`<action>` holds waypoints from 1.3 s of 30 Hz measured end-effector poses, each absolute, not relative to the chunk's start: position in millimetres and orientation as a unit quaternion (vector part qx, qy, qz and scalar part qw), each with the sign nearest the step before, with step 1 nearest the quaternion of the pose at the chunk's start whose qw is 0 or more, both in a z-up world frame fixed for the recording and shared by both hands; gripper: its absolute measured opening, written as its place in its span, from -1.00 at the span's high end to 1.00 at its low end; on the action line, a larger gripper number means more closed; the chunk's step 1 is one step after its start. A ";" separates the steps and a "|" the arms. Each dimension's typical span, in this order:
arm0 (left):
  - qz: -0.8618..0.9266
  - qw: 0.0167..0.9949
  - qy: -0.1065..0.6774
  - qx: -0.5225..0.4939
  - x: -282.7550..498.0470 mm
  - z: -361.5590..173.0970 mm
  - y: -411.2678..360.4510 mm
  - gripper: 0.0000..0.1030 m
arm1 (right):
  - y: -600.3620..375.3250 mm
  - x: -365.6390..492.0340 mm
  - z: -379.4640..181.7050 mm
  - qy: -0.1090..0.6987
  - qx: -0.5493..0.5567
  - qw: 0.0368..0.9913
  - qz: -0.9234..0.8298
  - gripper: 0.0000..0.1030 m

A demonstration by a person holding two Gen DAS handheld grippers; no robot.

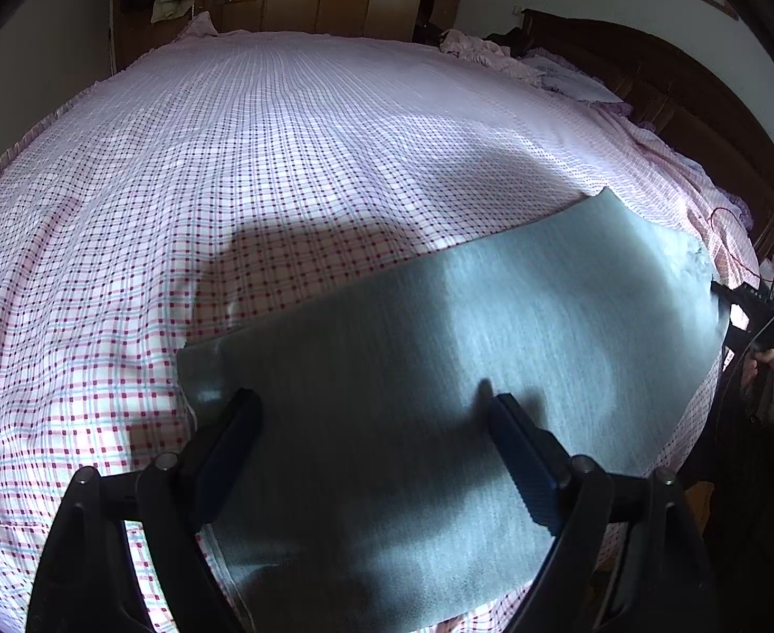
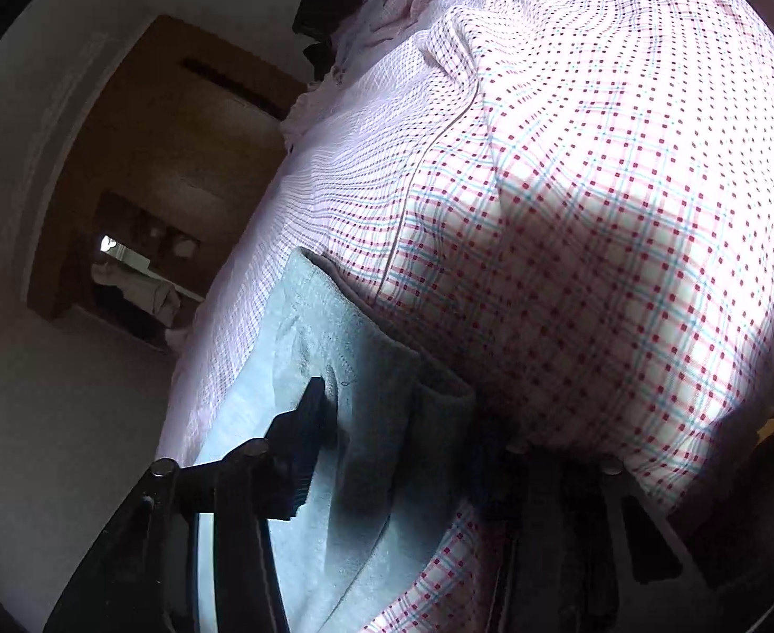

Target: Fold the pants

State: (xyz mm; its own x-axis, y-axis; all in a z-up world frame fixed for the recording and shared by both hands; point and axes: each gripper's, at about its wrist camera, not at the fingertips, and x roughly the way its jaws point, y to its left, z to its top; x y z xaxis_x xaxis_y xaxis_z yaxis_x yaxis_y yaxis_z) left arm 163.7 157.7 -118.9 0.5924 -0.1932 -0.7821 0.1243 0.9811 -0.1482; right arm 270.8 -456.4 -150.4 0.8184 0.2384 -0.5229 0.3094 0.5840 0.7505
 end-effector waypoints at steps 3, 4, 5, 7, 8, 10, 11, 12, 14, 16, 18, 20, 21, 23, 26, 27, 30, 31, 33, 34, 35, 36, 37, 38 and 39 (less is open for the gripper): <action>-0.089 0.891 0.442 -0.040 163.7 -118.6 158.5 -0.76 | -456.6 272.5 -148.2 0.302 0.449 0.840 -0.022 0.44; -0.089 0.892 0.442 -0.040 163.5 -118.4 158.8 -0.76 | -458.2 269.4 -147.1 0.302 0.446 0.842 -0.024 0.45; -0.089 0.892 0.442 -0.040 163.6 -118.3 158.5 -0.76 | -456.7 271.1 -146.3 0.302 0.441 0.845 -0.028 0.45; -0.089 0.892 0.442 -0.040 163.6 -118.1 158.8 -0.76 | -457.0 268.9 -144.3 0.301 0.436 0.848 -0.033 0.45; -0.088 0.892 0.442 -0.041 162.6 -118.0 157.8 -0.76 | -456.5 269.3 -143.9 0.301 0.436 0.847 -0.034 0.45; -0.089 0.892 0.442 -0.043 162.0 -117.7 158.2 -0.76 | -461.3 266.6 -145.8 0.299 0.453 0.839 -0.028 0.45; -0.089 0.892 0.442 -0.043 161.9 -117.7 158.4 -0.76 | -463.8 266.3 -146.9 0.298 0.461 0.835 -0.026 0.45; -0.088 0.892 0.441 -0.044 161.6 -117.6 158.3 -0.76 | -465.5 265.3 -147.1 0.300 0.462 0.834 -0.024 0.45; -0.088 0.892 0.441 -0.043 161.7 -117.6 158.5 -0.76 | -464.1 266.7 -145.9 0.307 0.444 0.841 -0.026 0.50; -0.088 0.892 0.441 -0.044 161.6 -117.2 158.8 -0.76 | -464.7 265.6 -145.6 0.310 0.440 0.842 -0.026 0.51; -0.088 0.893 0.440 -0.046 160.4 -116.8 160.3 -0.76 | -465.1 264.8 -145.5 0.309 0.442 0.842 -0.023 0.56; -0.088 0.893 0.438 -0.050 159.2 -116.0 162.4 -0.76 | -461.9 265.0 -142.8 0.309 0.434 0.846 -0.014 0.79; -0.088 0.893 0.438 -0.053 159.0 -115.6 163.7 -0.76 | -459.5 266.8 -139.4 0.308 0.426 0.850 -0.017 0.79; -0.088 0.894 0.437 -0.056 156.7 -115.3 167.7 -0.76 | -454.9 267.7 -133.1 0.309 0.408 0.859 -0.025 0.83; -0.088 0.894 0.435 -0.059 154.0 -113.9 173.0 -0.76 | -443.9 268.0 -117.2 0.304 0.361 0.881 -0.038 0.85; -0.088 0.894 0.435 -0.060 153.3 -113.5 174.2 -0.76 | -439.8 267.4 -110.0 0.298 0.342 0.890 -0.039 0.85; -0.088 0.894 0.436 -0.061 152.4 -112.6 176.0 -0.76 | -422.1 265.4 -84.9 0.278 0.272 0.921 -0.035 0.86; -0.088 0.894 0.436 -0.060 153.1 -112.5 174.5 -0.76 | -414.3 264.7 -77.8 0.274 0.246 0.929 -0.035 0.86; -0.088 0.893 0.436 -0.059 153.0 -112.4 174.0 -0.76 | -398.7 263.0 -66.7 0.269 0.201 0.941 -0.031 0.86; -0.088 0.893 0.437 -0.059 152.8 -112.1 174.9 -0.76 | -390.3 261.9 -62.7 0.267 0.182 0.946 -0.030 0.86; -0.087 0.893 0.437 -0.060 153.0 -112.4 172.8 -0.76 | -382.0 261.8 -58.2 0.264 0.163 0.950 -0.027 0.86; -0.088 0.893 0.437 -0.060 152.9 -112.3 172.7 -0.76 | -373.4 261.1 -53.8 0.263 0.144 0.954 -0.022 0.86; -0.088 0.893 0.437 -0.060 152.7 -112.2 172.9 -0.76 | -363.8 260.7 -49.2 0.261 0.123 0.957 -0.018 0.86; -0.088 0.893 0.437 -0.060 152.7 -112.3 172.6 -0.76 | -355.2 259.6 -46.2 0.258 0.107 0.960 -0.015 0.86; -0.088 0.893 0.437 -0.060 152.5 -112.1 173.2 -0.76 | -346.8 258.5 -42.7 0.255 0.091 0.962 -0.012 0.86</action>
